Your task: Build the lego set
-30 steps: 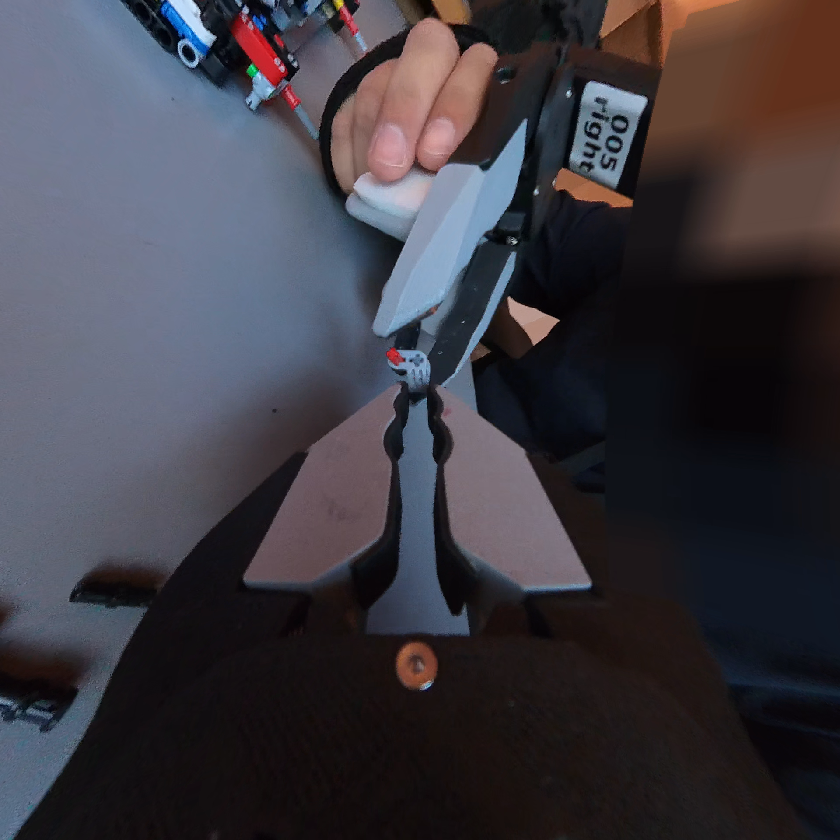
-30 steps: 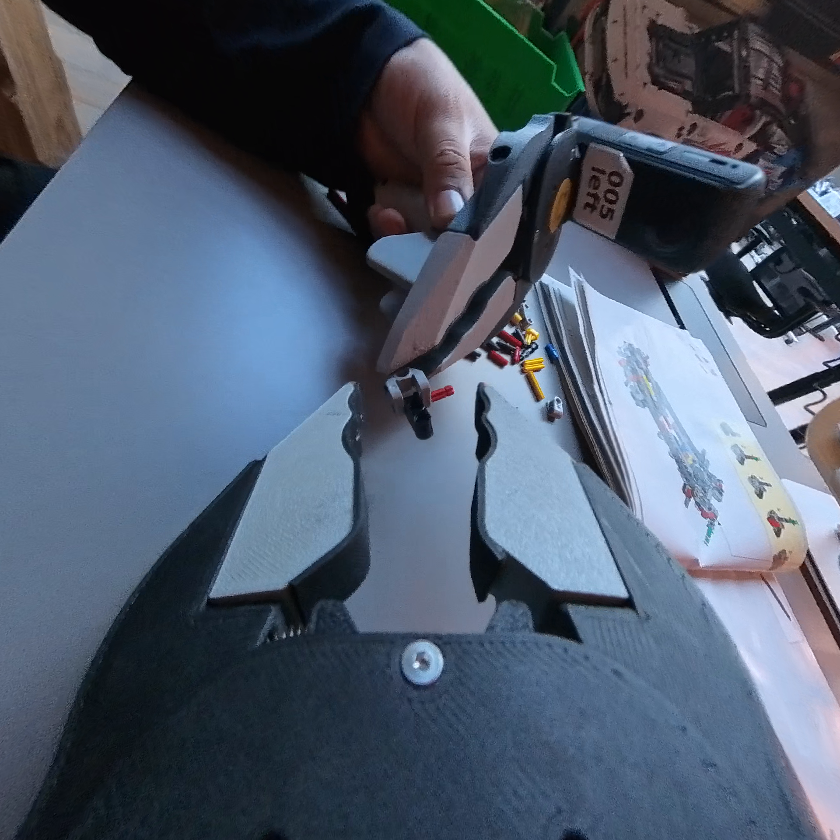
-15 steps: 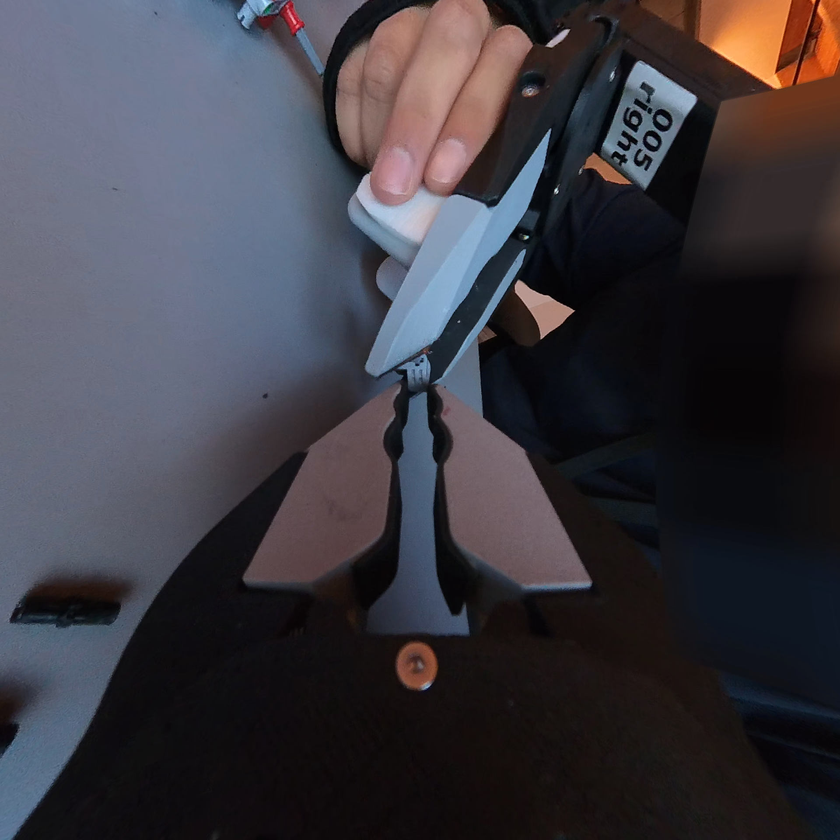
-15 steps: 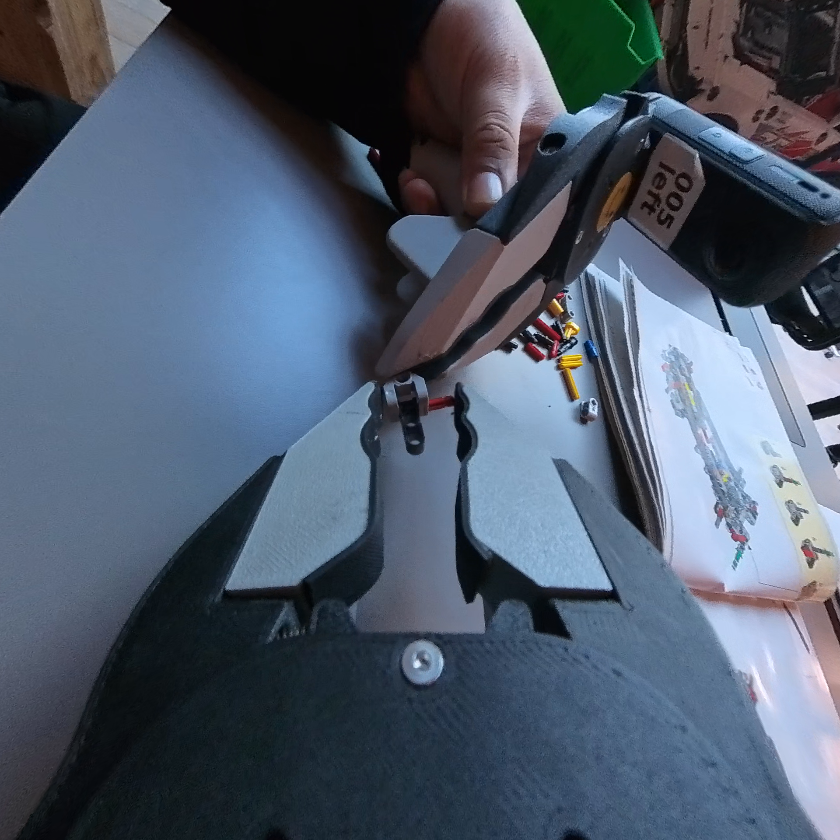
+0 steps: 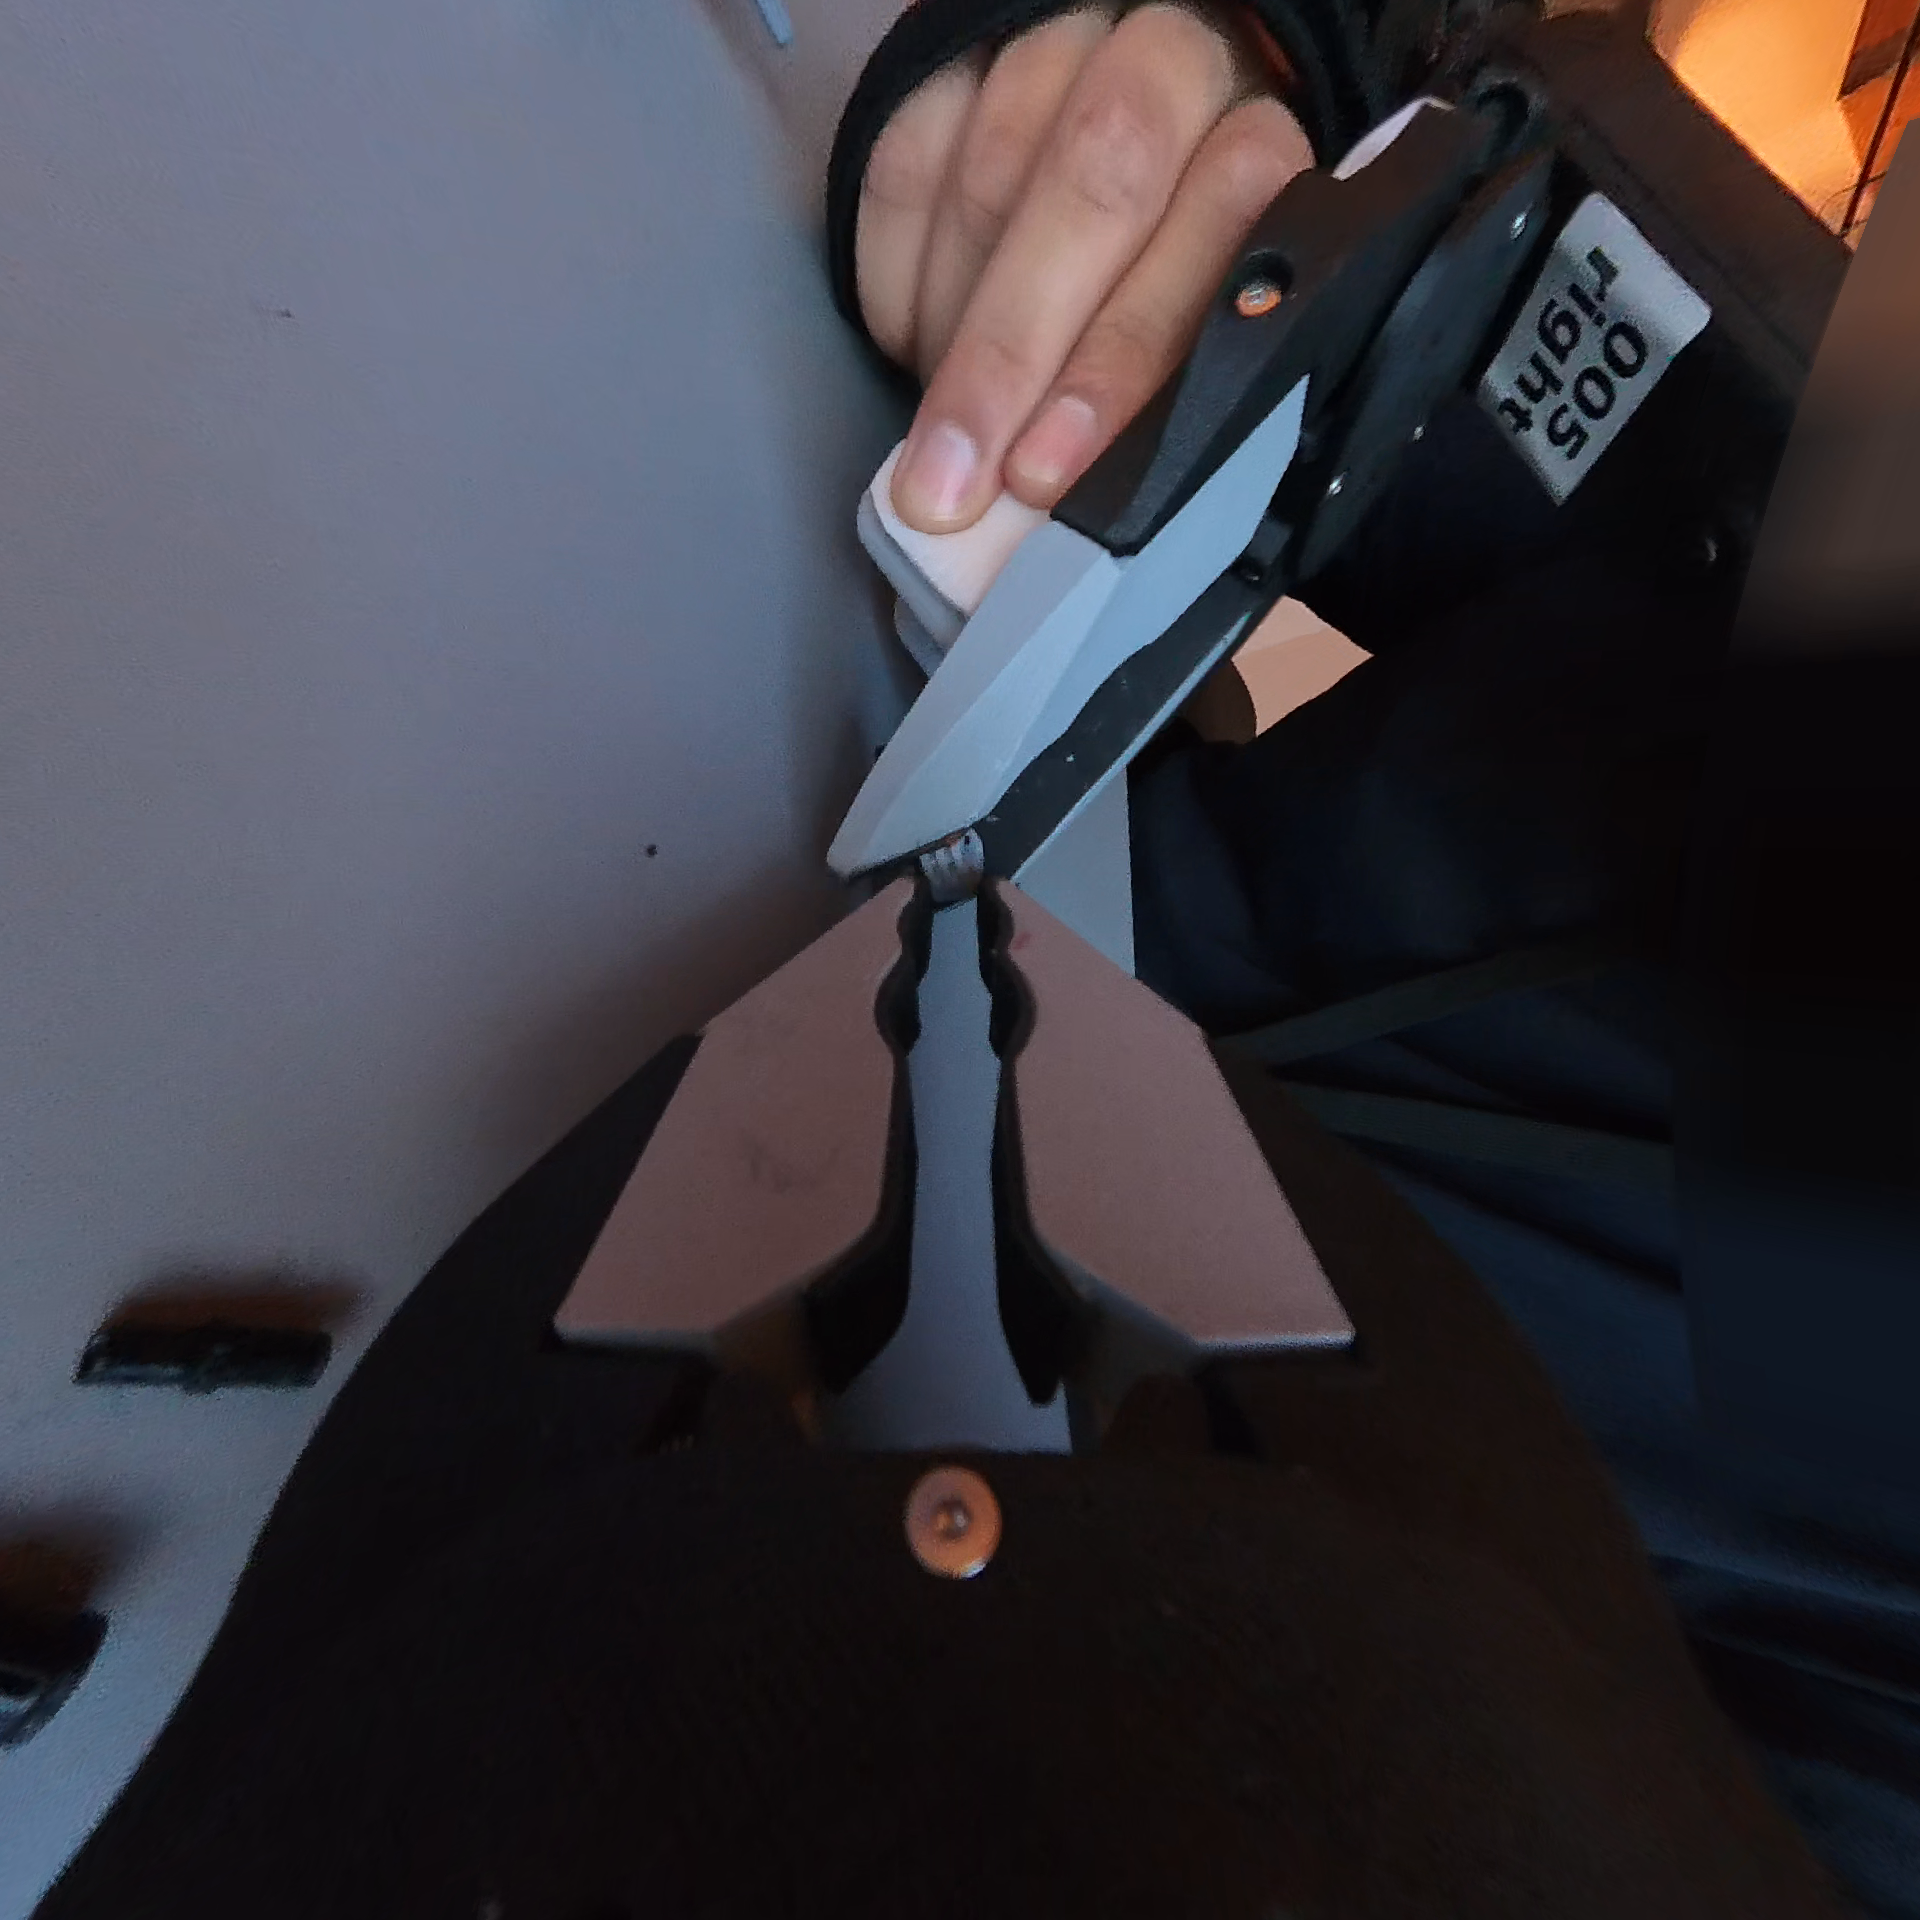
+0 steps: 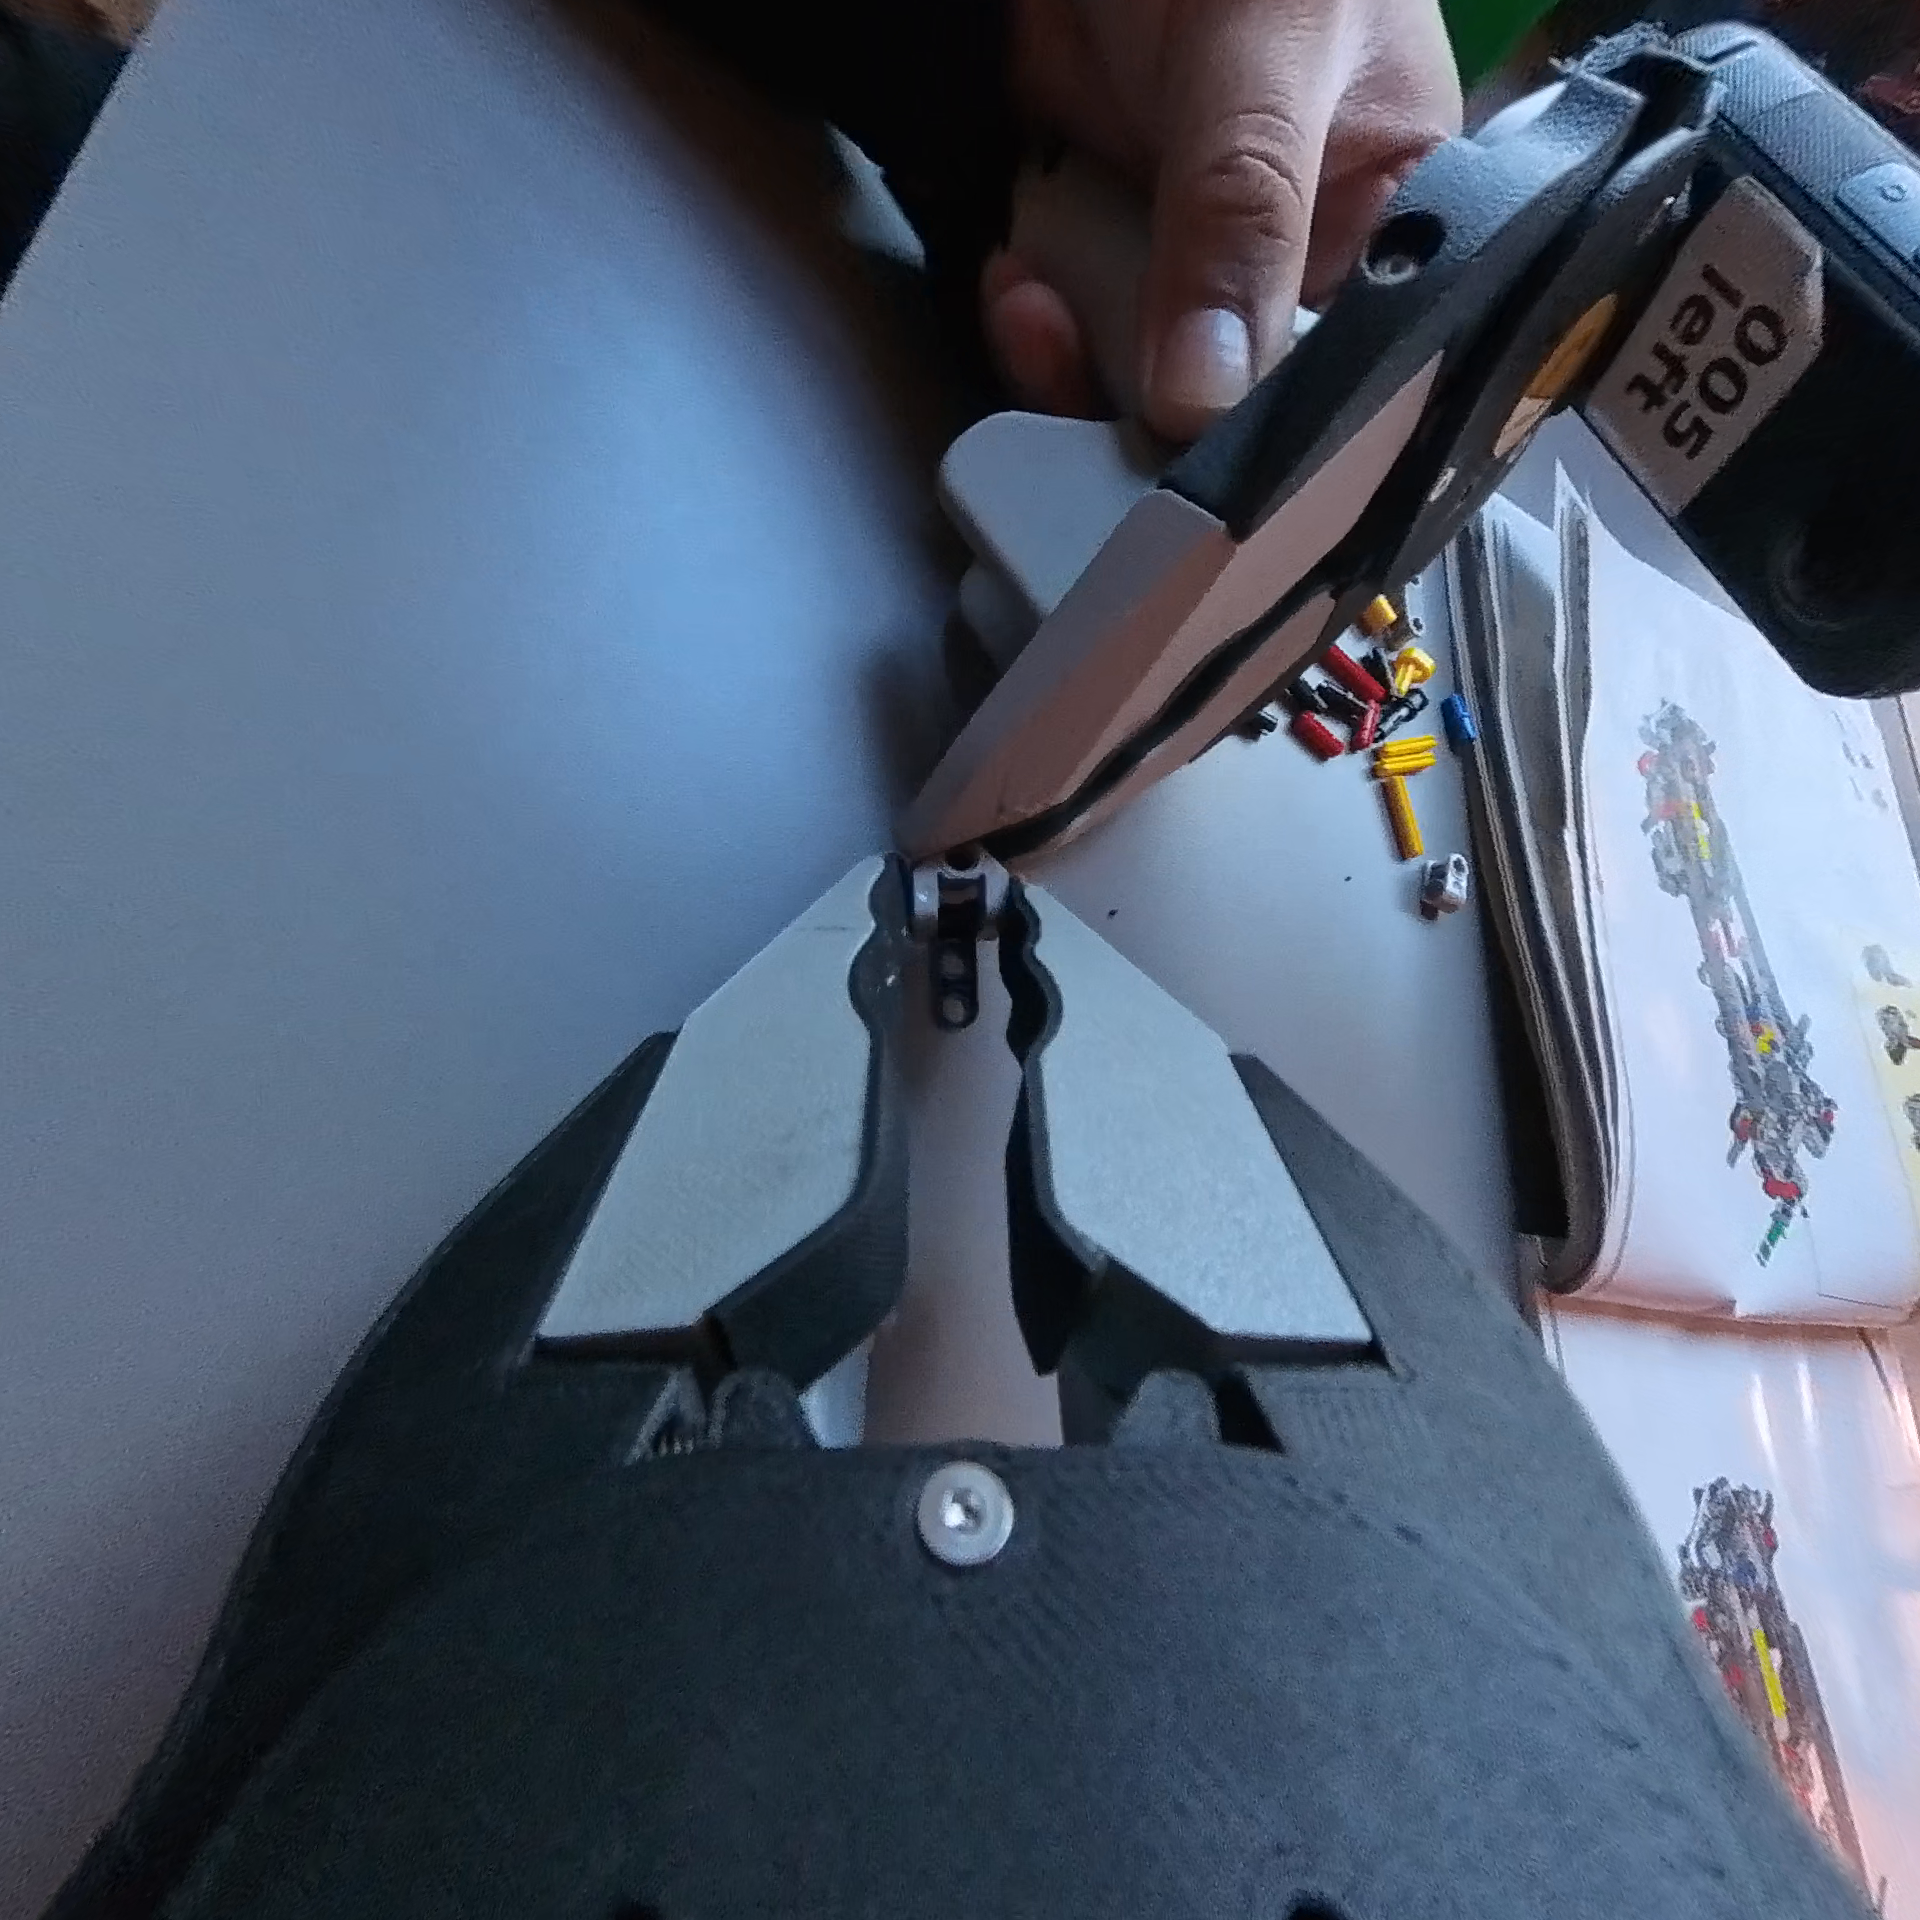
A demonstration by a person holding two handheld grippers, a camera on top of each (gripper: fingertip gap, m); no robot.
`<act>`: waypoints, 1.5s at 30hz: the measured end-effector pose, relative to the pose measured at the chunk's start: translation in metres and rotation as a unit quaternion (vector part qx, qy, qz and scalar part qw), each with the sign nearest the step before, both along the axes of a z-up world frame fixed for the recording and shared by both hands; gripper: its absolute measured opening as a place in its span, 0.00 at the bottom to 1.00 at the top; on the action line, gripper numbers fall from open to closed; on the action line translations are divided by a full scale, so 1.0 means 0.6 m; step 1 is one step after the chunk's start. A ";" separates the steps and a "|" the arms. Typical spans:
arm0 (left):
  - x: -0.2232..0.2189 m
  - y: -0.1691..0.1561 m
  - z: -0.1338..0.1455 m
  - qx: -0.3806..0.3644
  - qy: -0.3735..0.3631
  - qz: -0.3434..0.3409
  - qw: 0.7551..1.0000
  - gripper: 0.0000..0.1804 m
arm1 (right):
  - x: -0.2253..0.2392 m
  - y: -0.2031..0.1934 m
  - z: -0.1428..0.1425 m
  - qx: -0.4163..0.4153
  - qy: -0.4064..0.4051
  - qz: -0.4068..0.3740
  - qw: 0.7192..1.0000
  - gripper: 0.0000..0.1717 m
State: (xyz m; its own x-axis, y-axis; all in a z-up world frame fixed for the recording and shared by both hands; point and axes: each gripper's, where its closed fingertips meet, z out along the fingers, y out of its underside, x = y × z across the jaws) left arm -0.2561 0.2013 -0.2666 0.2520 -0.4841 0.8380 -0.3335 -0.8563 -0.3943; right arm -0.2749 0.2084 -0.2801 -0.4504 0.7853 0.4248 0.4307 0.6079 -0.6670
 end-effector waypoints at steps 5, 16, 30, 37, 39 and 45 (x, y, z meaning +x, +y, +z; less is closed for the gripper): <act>-0.001 0.003 0.007 0.016 -0.008 -0.002 1.000 0.04 | 0.000 0.004 0.007 0.000 -0.001 -0.013 1.000 0.09; -0.024 0.033 0.030 0.163 -0.002 0.000 0.987 0.03 | -0.018 0.030 0.060 0.021 0.116 -0.036 0.992 0.11; -0.042 0.071 -0.001 0.350 0.168 0.012 0.921 0.03 | 0.003 0.079 0.070 -0.047 0.107 -0.088 0.989 0.10; -0.055 0.095 -0.021 0.347 0.213 0.047 0.912 0.04 | -0.002 0.098 0.048 -0.054 0.080 -0.116 0.989 0.09; -0.062 0.101 -0.027 0.358 0.237 0.052 0.902 0.04 | -0.002 0.102 0.050 -0.057 0.084 -0.118 0.988 0.08; -0.068 0.110 -0.023 0.369 0.250 0.069 0.893 0.04 | -0.001 0.109 0.054 -0.070 0.089 -0.124 0.986 0.05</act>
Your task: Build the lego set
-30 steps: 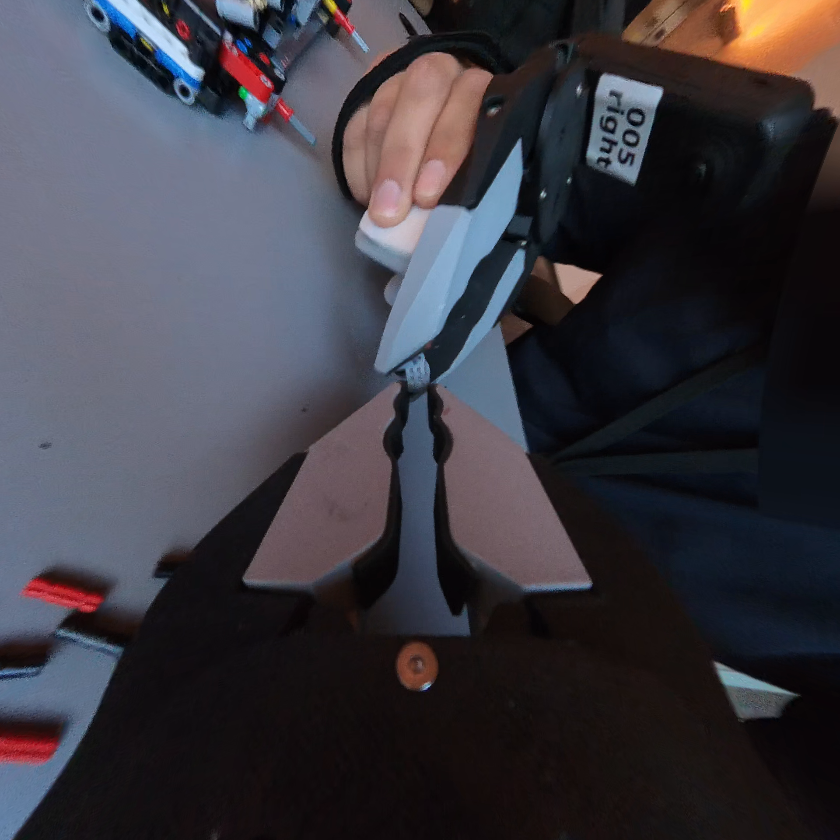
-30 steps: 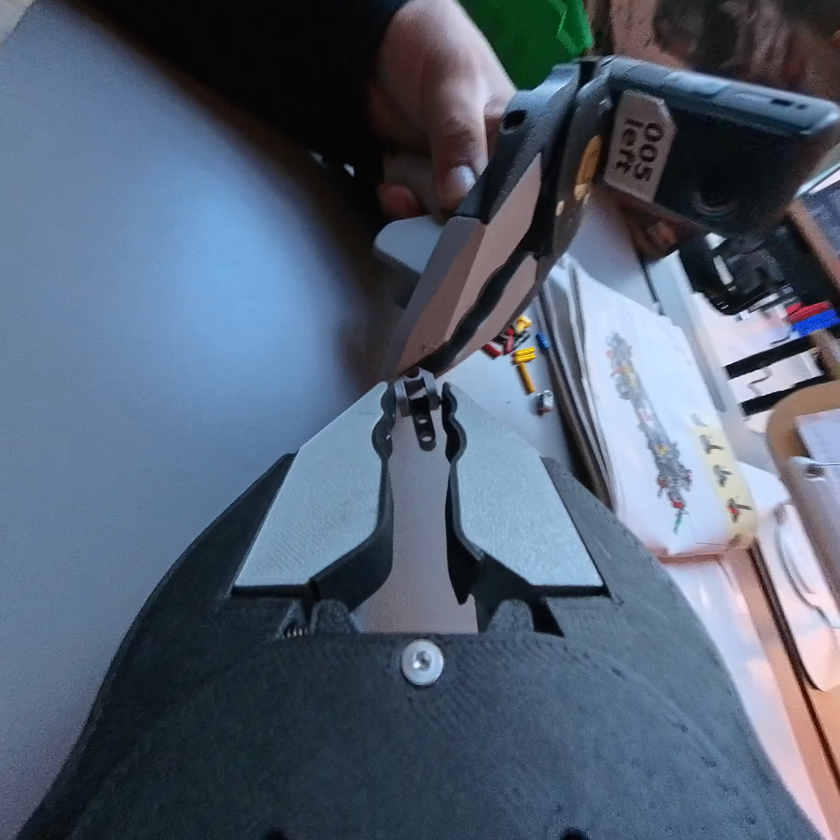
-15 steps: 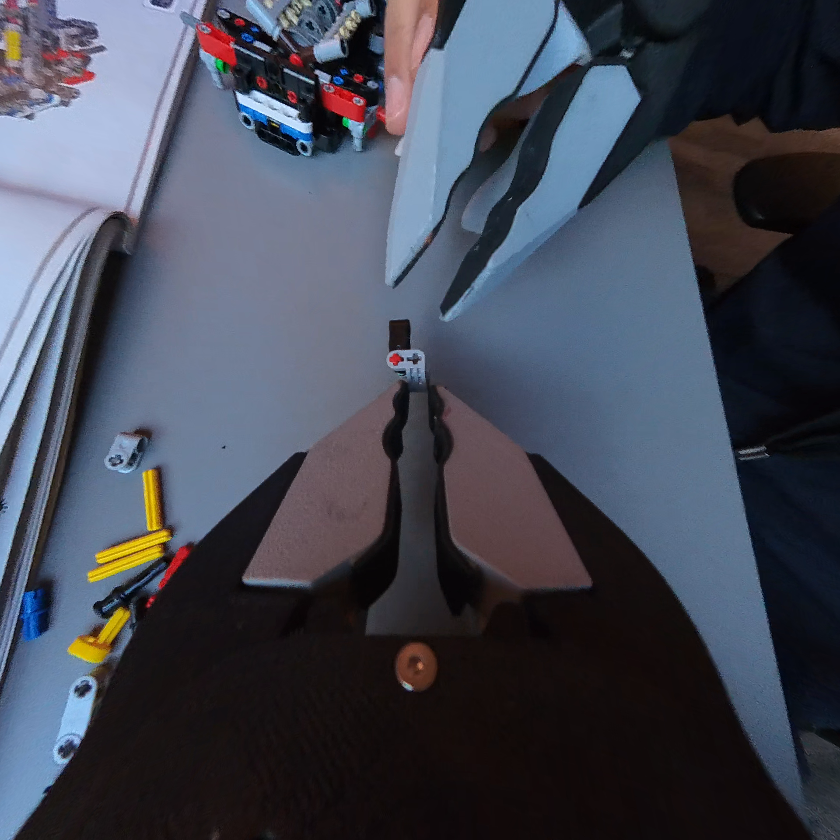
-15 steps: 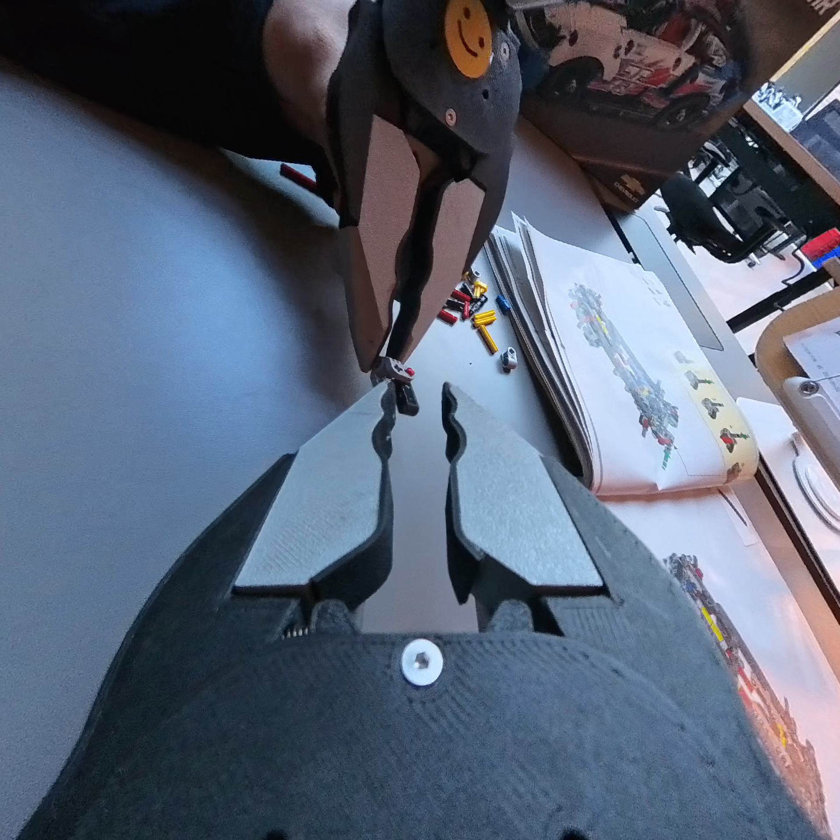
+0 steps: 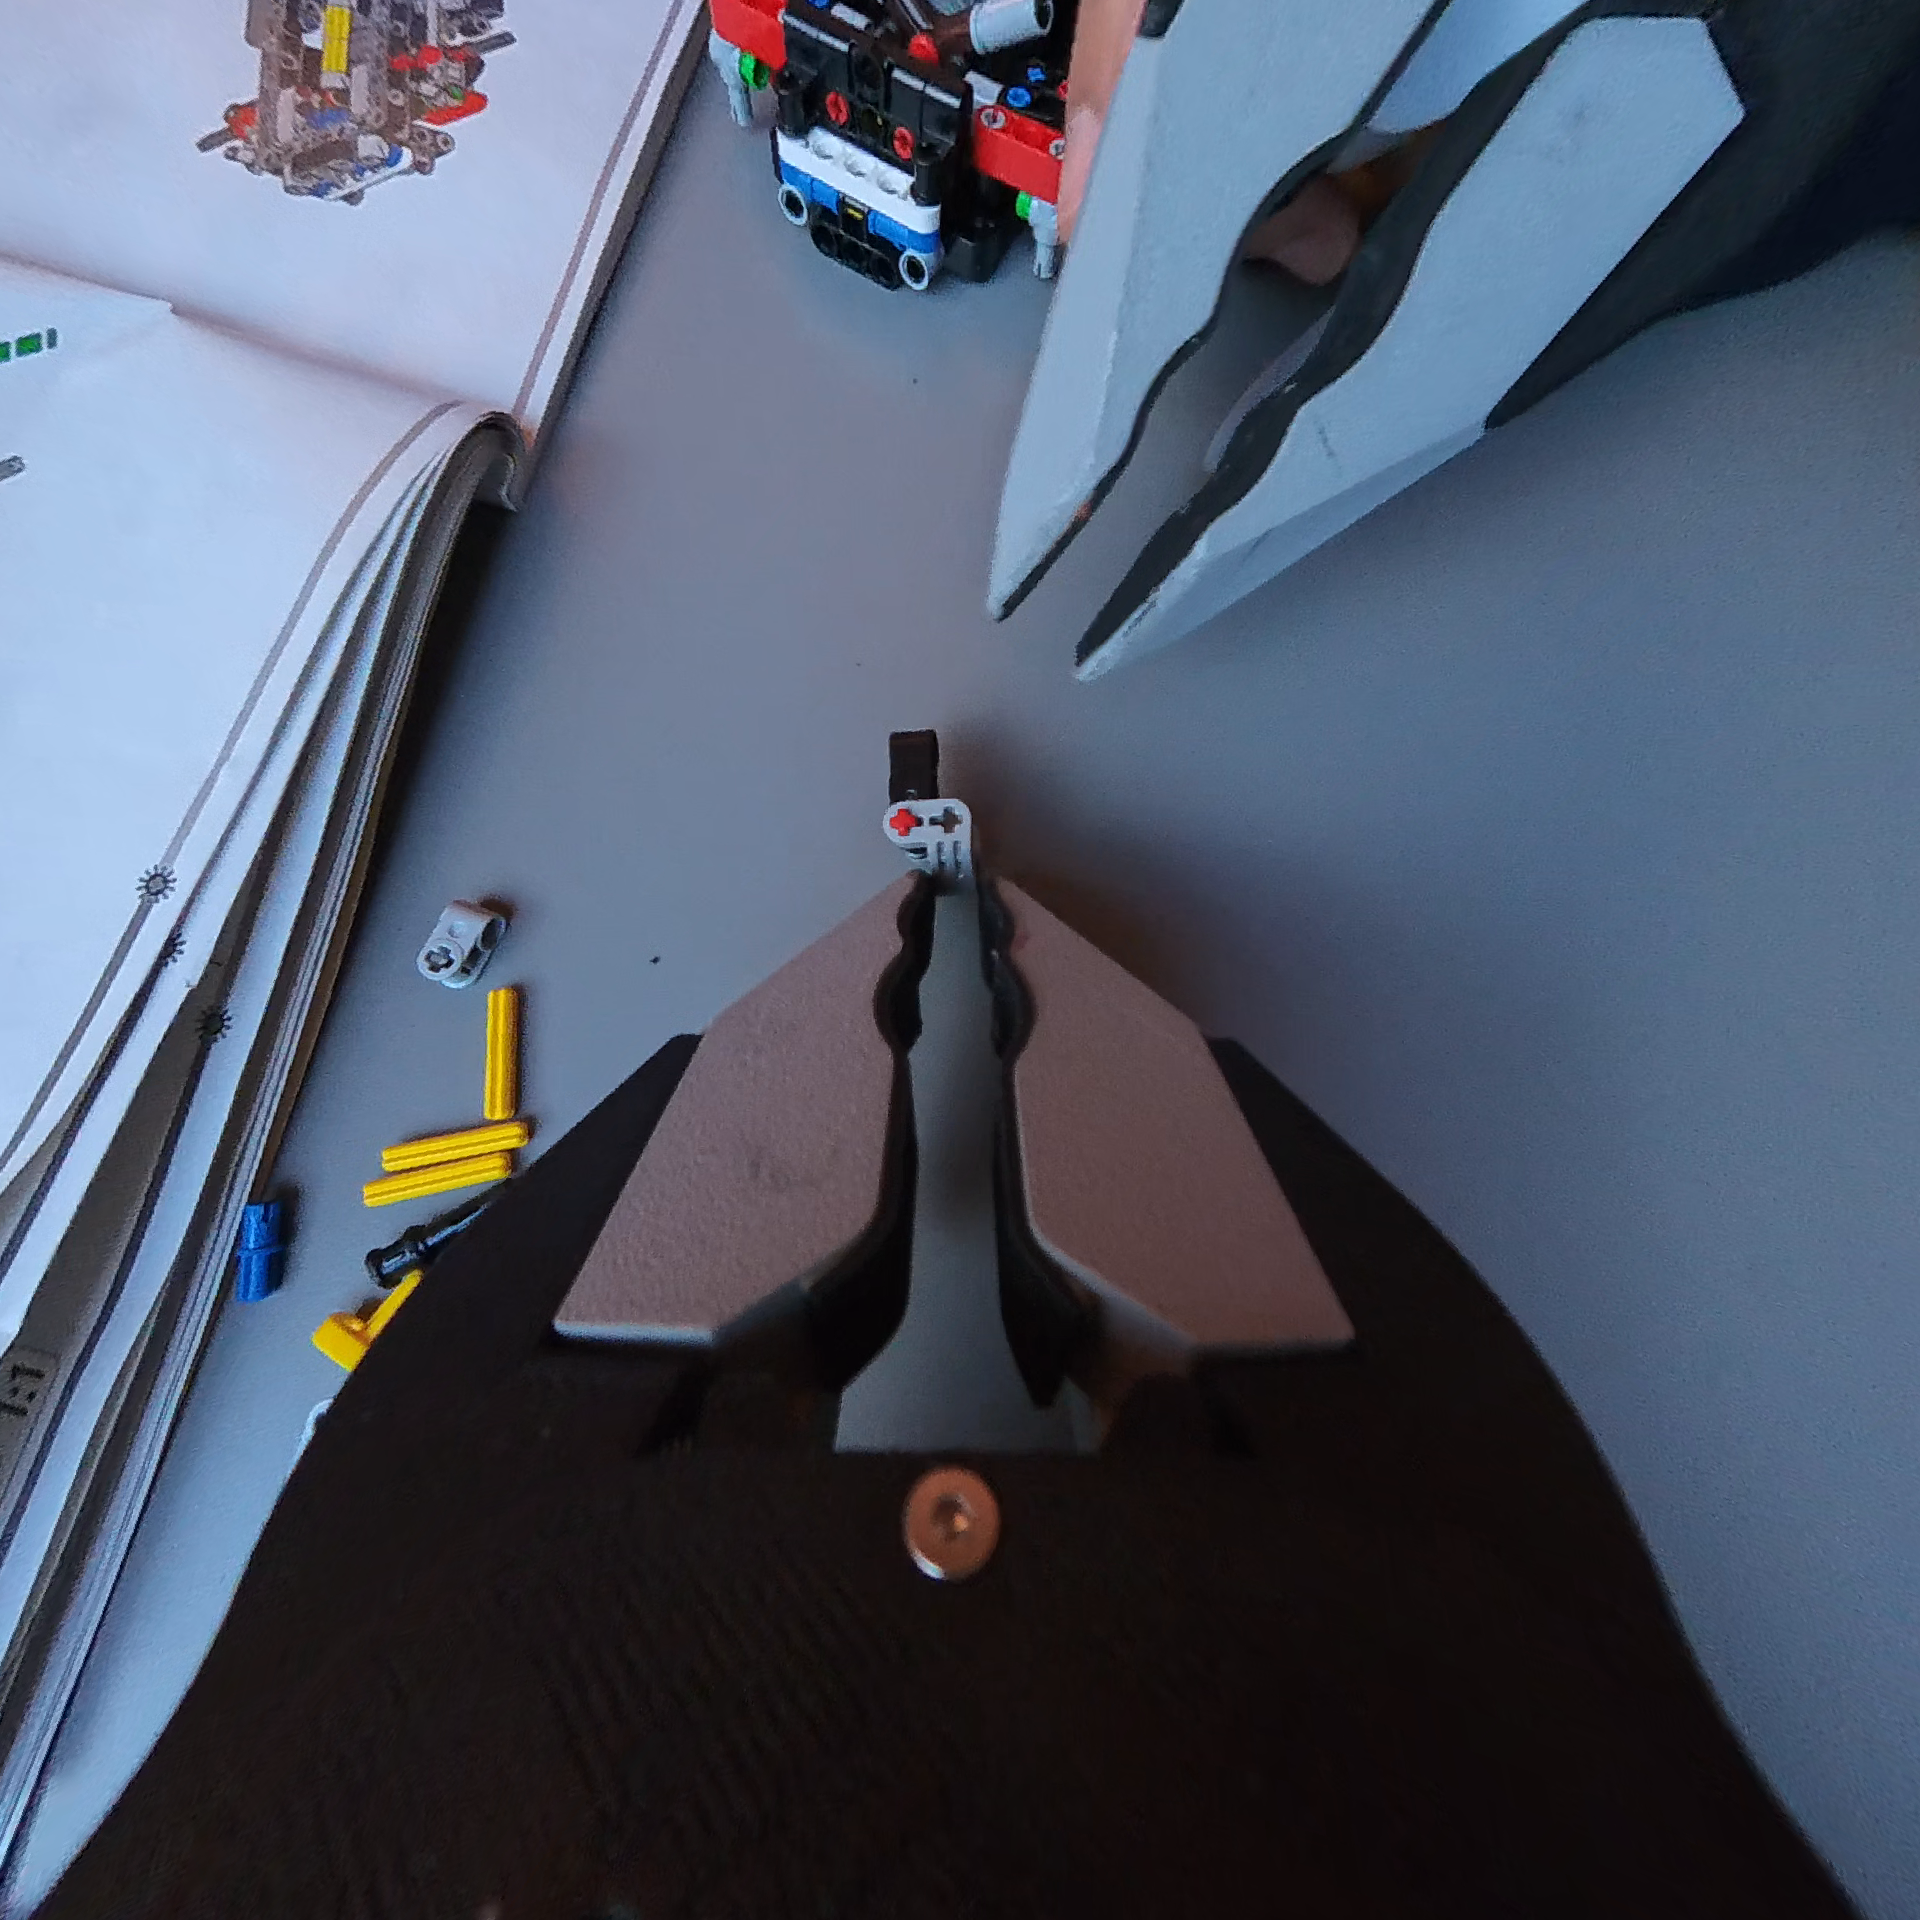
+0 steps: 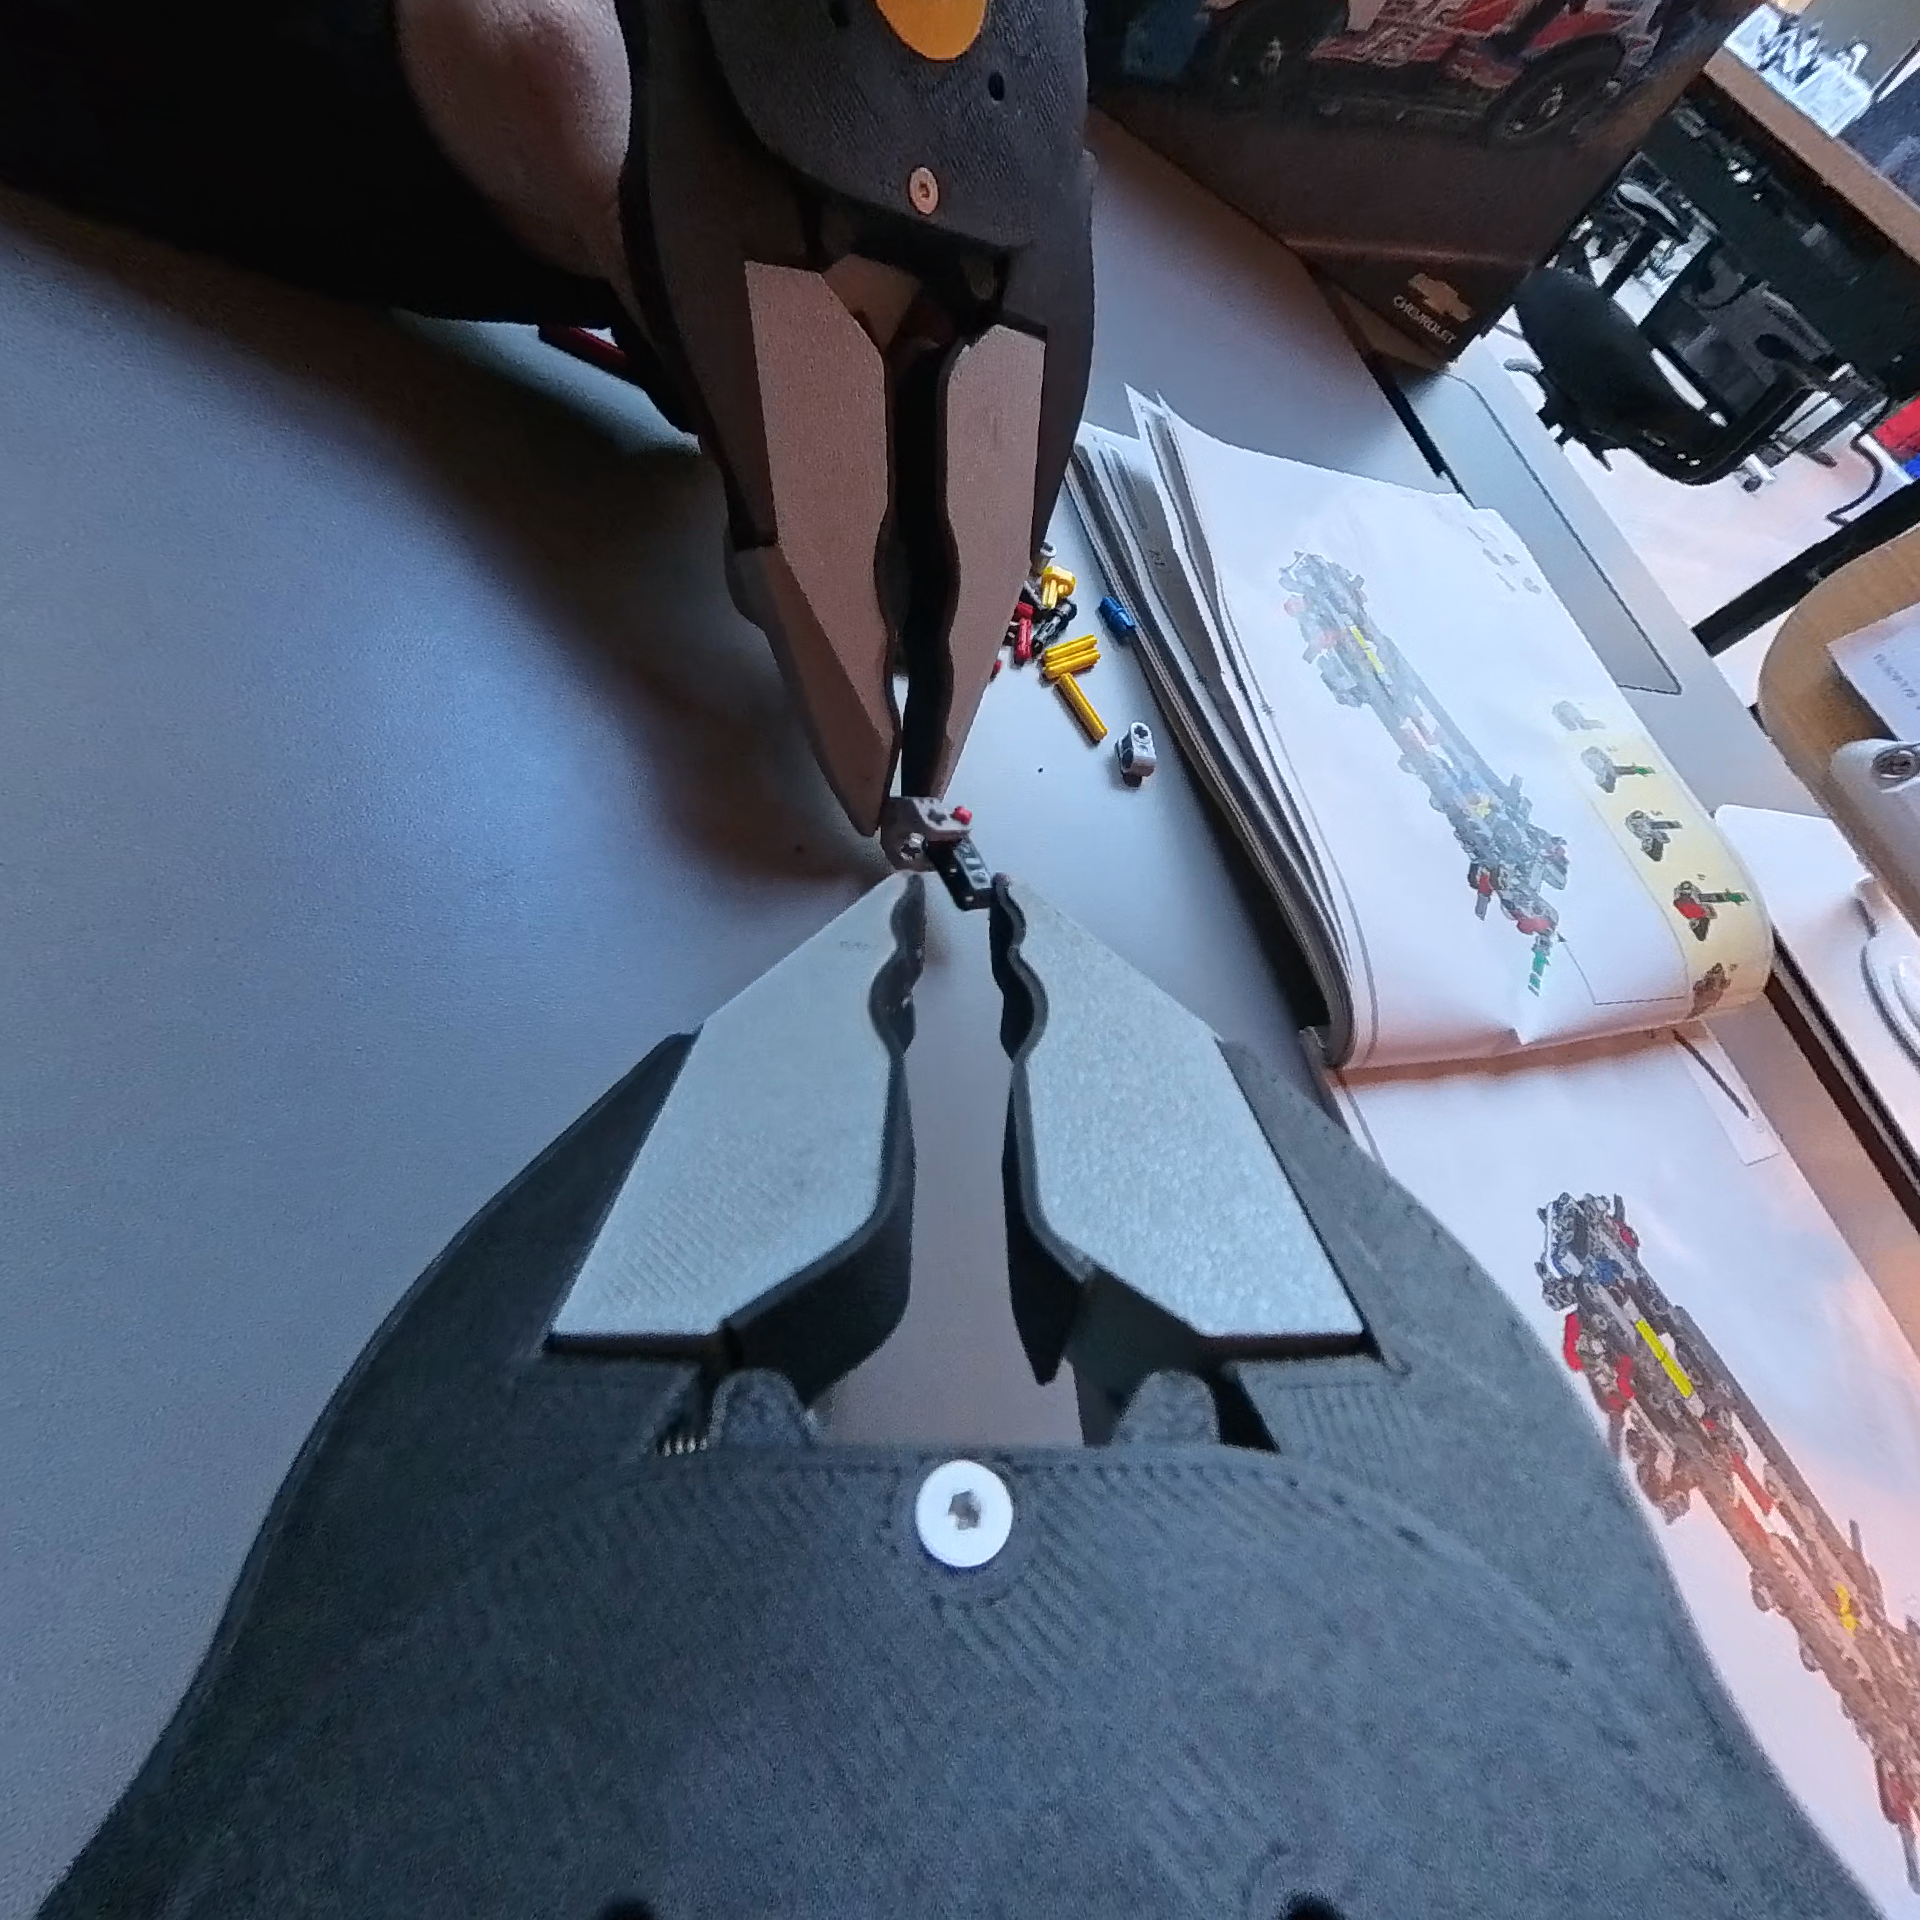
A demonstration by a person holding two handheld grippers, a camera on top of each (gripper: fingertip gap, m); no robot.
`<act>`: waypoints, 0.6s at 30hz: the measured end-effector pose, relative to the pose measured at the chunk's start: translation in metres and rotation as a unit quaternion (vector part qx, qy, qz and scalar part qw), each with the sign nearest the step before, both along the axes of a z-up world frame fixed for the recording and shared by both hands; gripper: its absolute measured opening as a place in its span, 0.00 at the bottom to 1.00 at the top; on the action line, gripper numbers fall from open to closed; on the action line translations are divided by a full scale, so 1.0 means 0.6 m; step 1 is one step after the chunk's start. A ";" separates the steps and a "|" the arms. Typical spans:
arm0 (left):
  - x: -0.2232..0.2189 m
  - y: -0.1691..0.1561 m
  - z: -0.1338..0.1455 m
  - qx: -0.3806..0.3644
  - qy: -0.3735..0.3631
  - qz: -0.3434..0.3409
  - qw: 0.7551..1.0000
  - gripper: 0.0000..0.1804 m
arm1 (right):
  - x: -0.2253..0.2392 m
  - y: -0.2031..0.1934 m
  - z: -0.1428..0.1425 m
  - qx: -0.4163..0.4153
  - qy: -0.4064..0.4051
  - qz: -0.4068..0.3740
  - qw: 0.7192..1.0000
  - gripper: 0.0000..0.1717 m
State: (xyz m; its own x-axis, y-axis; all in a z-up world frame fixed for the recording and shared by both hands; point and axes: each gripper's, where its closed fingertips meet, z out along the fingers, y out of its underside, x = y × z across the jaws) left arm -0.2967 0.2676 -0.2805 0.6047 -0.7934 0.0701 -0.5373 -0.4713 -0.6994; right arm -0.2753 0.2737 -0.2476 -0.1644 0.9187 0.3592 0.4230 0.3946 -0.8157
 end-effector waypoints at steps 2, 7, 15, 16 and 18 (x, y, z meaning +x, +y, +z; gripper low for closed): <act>-0.001 0.002 0.001 0.005 0.003 0.003 1.000 0.04 | 0.000 -0.002 0.005 0.006 0.009 0.002 1.000 0.04; -0.006 0.010 0.002 0.026 0.016 0.014 0.999 0.04 | 0.001 -0.001 0.007 0.014 0.011 0.001 1.000 0.03; -0.008 0.017 0.001 0.050 0.036 0.022 0.998 0.04 | 0.002 0.003 0.010 0.015 0.015 -0.004 1.000 0.01; -0.008 0.018 0.002 0.052 0.037 0.023 0.998 0.03 | 0.002 0.004 0.010 0.015 0.015 -0.005 1.000 0.01; -0.008 0.020 0.005 0.056 0.035 0.025 0.997 0.04 | 0.002 0.004 0.011 0.013 0.017 -0.004 1.000 0.01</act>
State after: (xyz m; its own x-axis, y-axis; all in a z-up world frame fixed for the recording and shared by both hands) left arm -0.3016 0.2793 -0.2777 0.6439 -0.7626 -0.0618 -0.5645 -0.4191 -0.7111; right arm -0.2742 0.2760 -0.2410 -0.1439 0.9101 0.3885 0.3995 0.4126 -0.8186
